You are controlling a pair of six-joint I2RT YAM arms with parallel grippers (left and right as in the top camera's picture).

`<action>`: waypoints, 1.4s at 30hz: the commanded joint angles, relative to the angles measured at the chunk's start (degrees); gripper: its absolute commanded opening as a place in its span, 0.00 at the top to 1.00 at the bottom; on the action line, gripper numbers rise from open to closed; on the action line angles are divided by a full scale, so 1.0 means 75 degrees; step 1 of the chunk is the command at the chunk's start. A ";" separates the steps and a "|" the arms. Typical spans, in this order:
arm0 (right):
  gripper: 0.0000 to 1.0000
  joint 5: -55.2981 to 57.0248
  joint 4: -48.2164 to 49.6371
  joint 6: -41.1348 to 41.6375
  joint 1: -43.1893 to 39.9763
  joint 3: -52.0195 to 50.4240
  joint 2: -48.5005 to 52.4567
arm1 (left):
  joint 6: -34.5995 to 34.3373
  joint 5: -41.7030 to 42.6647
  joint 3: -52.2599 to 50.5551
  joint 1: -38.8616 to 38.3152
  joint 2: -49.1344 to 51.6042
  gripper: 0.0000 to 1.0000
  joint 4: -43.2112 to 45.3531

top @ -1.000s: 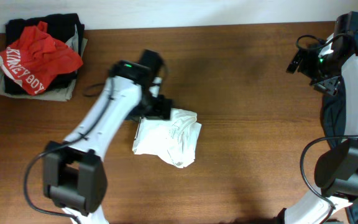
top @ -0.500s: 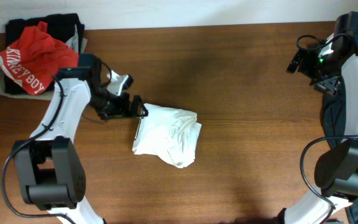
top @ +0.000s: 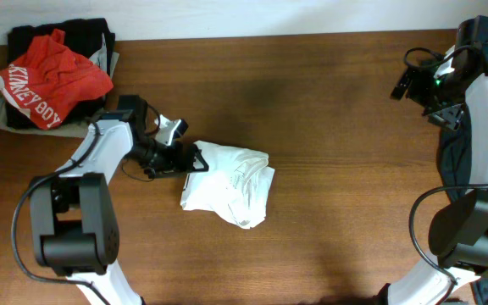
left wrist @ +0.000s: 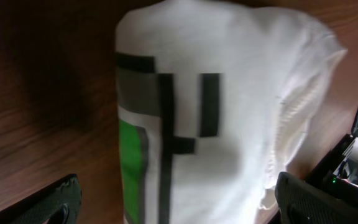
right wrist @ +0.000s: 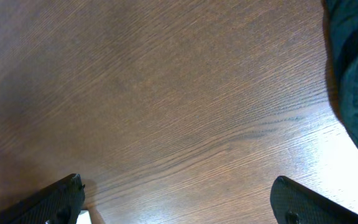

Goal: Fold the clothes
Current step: 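Grasp the folded white bundle with the left gripper and lift it, then carry the bundle left and place it on the clothes stack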

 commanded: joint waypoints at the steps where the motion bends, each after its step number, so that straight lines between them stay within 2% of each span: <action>1: 0.01 0.0099 -0.0003 -0.0020 -0.0015 0.0087 -0.0105 | -0.0085 0.0204 -0.0087 -0.0061 0.0402 0.01 0.0047; 7: 0.01 0.0096 -0.0003 -0.0020 -0.0015 0.0087 -0.0105 | -0.0087 0.0516 -0.0085 -0.0353 0.0525 0.03 0.0093; 8: 0.01 0.0099 -0.0003 -0.0020 -0.0015 0.0087 -0.0105 | -0.0087 0.0513 -0.0085 -0.0463 0.0525 0.22 0.0157; 11: 0.01 0.0096 -0.0003 -0.0020 -0.0015 0.0087 -0.0105 | -0.0189 0.0484 -0.0079 -0.0519 0.0525 0.71 0.0274; 12: 0.01 0.0096 -0.0003 -0.0020 -0.0015 0.0087 -0.0105 | -0.0385 0.0396 -0.0079 -0.0507 0.0525 0.83 0.0364; 14: 0.01 0.0099 -0.0003 -0.0020 -0.0015 0.0087 -0.0105 | -0.0816 0.0093 -0.0015 -0.0449 0.0525 0.99 0.0501; 18: 0.01 0.0096 -0.0003 -0.0020 -0.0015 0.0087 -0.0105 | -0.1699 -0.1099 0.0772 -0.0152 0.0525 0.99 0.0344; 23: 0.01 0.0096 -0.0003 -0.0020 -0.0015 0.0087 -0.0105 | -0.1696 -0.2314 0.2407 0.0181 0.0525 0.99 -0.0047; 30: 0.01 0.0099 -0.0003 -0.0020 -0.0015 0.0087 -0.0105 | -0.1696 -0.4220 0.3958 0.0551 0.0527 0.99 0.0347; 42: 0.01 0.0099 -0.0003 -0.0020 -0.0015 0.0087 -0.0105 | -0.1699 -0.4386 0.4398 0.1932 0.0527 0.99 0.2340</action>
